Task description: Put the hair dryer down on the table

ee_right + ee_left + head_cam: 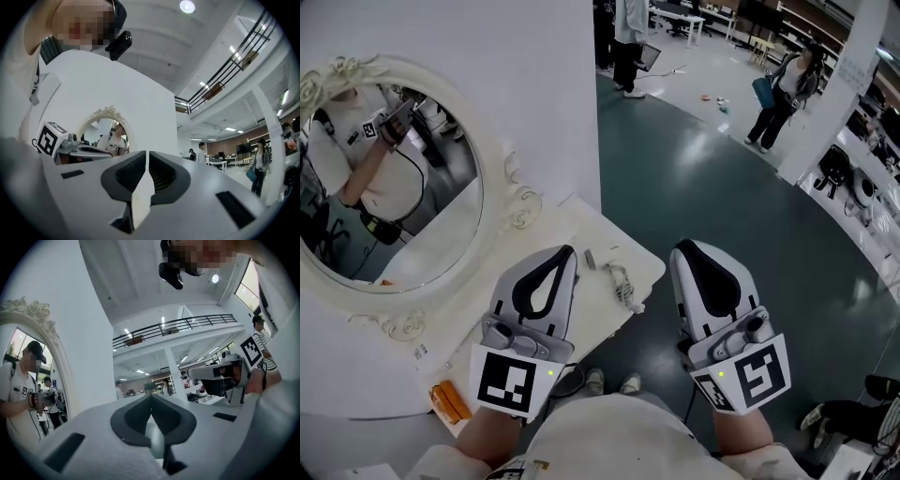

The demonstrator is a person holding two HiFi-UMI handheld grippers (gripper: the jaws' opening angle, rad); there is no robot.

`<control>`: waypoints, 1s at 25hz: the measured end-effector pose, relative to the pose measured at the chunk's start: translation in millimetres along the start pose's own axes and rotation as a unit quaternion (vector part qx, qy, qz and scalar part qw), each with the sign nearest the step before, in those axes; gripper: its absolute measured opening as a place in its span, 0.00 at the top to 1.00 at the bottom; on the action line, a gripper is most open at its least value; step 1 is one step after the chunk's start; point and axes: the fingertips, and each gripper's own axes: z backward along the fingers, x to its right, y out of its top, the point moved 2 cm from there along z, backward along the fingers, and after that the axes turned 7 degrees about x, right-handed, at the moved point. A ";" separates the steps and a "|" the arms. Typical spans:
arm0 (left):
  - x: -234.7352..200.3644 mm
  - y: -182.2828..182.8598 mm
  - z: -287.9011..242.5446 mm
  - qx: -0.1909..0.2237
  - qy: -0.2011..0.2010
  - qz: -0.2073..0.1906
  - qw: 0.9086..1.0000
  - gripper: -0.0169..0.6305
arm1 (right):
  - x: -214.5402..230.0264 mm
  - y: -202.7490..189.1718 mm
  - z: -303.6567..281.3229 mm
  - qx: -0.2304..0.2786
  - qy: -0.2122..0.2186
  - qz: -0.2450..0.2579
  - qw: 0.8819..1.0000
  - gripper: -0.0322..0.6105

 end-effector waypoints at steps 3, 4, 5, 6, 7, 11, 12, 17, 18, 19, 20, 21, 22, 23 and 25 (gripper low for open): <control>10.9 -3.6 10.0 0.007 -0.010 0.019 1.000 0.95 | -4.4 -9.0 14.8 -0.006 0.004 -0.017 1.000 0.90; 14.7 -6.0 12.8 0.006 -0.014 0.018 1.000 0.95 | -5.5 -12.2 19.3 -0.008 0.005 -0.022 1.000 0.90; 18.2 -10.2 15.2 0.002 -0.017 0.015 1.000 0.95 | -7.3 -15.2 23.8 -0.010 0.006 -0.022 1.000 0.90; 21.2 -16.3 17.2 -0.004 -0.020 0.012 1.000 0.95 | -9.9 -18.2 28.2 -0.013 0.008 -0.020 1.000 0.90; 23.6 -23.7 18.9 -0.013 -0.021 0.013 1.000 0.95 | -12.8 -21.8 32.5 -0.016 0.011 -0.017 1.000 0.90; 27.3 -44.8 24.3 -0.036 -0.014 0.039 0.999 0.95 | -18.6 -43.5 43.9 -0.044 0.008 -0.018 0.999 0.90; 28.3 -46.8 25.3 -0.038 -0.013 0.041 0.998 0.95 | -18.7 -48.5 45.2 -0.050 0.004 -0.018 0.999 0.90; 33.6 -48.5 26.0 -0.050 -0.020 0.037 0.998 0.95 | -18.9 -53.5 45.5 -0.059 0.002 -0.024 0.998 0.92; 34.3 -49.3 25.7 -0.052 -0.022 0.036 0.998 0.95 | -18.7 -53.5 45.1 -0.059 0.002 -0.025 0.998 0.92; 35.2 -50.5 25.2 -0.054 -0.024 0.035 0.998 0.95 | -18.3 -53.5 44.8 -0.059 0.002 -0.026 0.998 0.92; 36.4 -51.8 24.6 -0.057 -0.025 0.035 0.997 0.95 | -18.1 -53.5 44.7 -0.059 0.002 -0.027 0.998 0.92; 37.4 -53.0 24.2 -0.058 -0.027 0.037 0.997 0.95 | -18.1 -53.5 44.5 -0.058 0.002 -0.028 0.998 0.92; 38.0 -53.9 24.2 -0.059 -0.027 0.038 0.997 0.95 | -18.4 -53.7 44.1 -0.058 0.002 -0.029 0.998 0.92; 38.2 -54.4 24.4 -0.060 -0.027 0.039 0.997 0.95 | -18.7 -53.8 43.7 -0.058 0.002 -0.031 0.998 0.92; 38.3 -54.9 24.5 -0.062 -0.027 0.042 0.997 0.95 | -18.7 -53.7 43.2 -0.059 0.004 -0.033 0.998 0.92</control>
